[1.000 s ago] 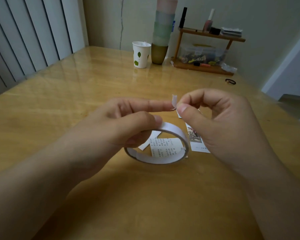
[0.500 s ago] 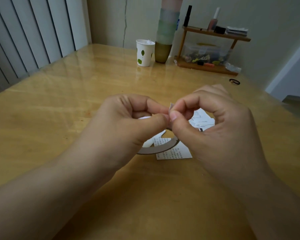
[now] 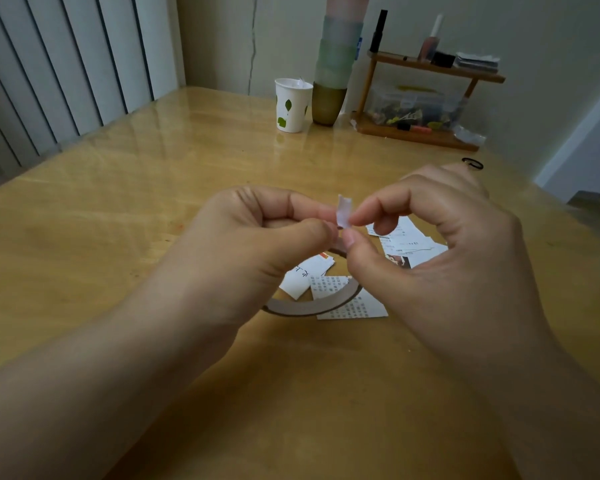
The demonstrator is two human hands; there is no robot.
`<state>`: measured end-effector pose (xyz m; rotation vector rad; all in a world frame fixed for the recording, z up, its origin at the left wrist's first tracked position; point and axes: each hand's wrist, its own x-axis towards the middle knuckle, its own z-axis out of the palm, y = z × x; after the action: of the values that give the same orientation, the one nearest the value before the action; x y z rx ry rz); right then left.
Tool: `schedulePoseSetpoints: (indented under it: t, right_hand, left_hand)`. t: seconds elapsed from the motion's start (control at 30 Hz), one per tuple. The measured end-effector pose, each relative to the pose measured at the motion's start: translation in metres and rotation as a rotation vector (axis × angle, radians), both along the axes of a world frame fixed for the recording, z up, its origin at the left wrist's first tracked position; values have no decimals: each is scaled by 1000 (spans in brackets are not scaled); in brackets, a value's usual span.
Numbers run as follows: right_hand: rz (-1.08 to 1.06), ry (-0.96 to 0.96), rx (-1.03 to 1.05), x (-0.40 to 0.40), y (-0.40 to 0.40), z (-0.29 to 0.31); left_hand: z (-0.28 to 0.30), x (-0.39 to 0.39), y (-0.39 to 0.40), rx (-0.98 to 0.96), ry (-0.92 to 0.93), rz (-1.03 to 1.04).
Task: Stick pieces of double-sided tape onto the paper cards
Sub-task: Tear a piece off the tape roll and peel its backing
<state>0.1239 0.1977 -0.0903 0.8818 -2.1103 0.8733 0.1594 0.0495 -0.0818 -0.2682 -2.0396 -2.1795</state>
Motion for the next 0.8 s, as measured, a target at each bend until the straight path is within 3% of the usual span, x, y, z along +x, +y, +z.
schedulePoseSetpoints:
  t: [0.4, 0.8]
  right_hand:
    - [-81, 106, 14, 3, -7, -3]
    - [-53, 39, -28, 1, -3, -1]
  left_hand:
    - [-7, -1, 3, -185, 76, 128]
    - [-9, -5, 0, -123, 56, 125]
